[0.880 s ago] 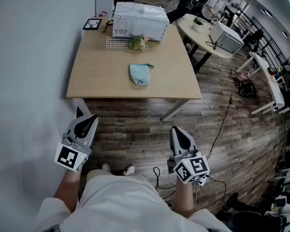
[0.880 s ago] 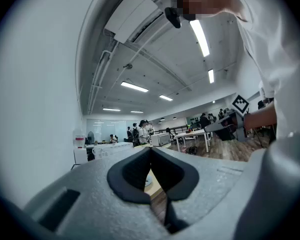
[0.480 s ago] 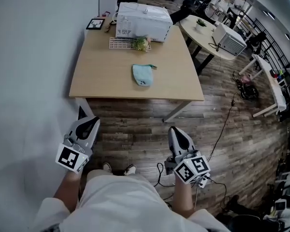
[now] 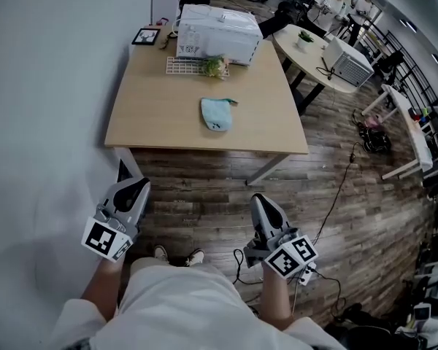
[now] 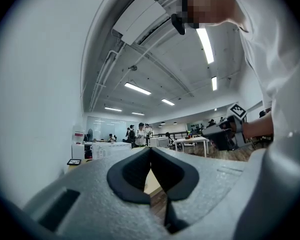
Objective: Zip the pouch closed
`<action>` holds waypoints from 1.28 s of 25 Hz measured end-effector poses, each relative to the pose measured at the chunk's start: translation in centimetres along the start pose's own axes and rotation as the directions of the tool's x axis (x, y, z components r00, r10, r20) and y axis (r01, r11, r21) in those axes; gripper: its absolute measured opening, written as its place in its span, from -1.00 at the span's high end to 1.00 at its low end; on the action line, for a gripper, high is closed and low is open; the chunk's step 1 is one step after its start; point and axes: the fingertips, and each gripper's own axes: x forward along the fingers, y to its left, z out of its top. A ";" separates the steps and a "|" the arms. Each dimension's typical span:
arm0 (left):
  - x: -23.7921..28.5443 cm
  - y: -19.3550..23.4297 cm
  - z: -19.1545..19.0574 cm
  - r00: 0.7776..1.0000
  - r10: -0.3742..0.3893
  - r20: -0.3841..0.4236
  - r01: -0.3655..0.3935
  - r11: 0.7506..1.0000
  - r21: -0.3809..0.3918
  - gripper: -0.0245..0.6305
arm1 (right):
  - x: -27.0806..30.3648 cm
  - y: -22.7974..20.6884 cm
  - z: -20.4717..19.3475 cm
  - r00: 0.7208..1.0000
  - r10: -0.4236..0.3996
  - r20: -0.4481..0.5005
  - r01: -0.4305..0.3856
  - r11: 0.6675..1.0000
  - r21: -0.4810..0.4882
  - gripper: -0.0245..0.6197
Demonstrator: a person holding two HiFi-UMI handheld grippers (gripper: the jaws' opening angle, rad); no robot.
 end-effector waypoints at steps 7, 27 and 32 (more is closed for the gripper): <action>1.2 -0.6 -0.3 1.000 0.017 0.026 -0.016 0.999 -0.034 0.39 | -2.1 -2.7 1.7 0.999 -0.004 0.037 0.005 0.999 -0.037 0.29; 3.3 2.4 -5.2 0.984 0.169 -0.053 -0.174 0.975 -0.135 -0.45 | 3.5 -9.7 -1.0 0.996 0.032 -0.088 -0.027 0.998 0.056 -0.36; 9.3 5.6 -7.9 0.992 0.117 -0.056 -0.125 0.977 -0.172 -0.45 | 10.5 -11.1 -0.5 0.987 0.052 -0.150 -0.052 0.999 0.004 -0.36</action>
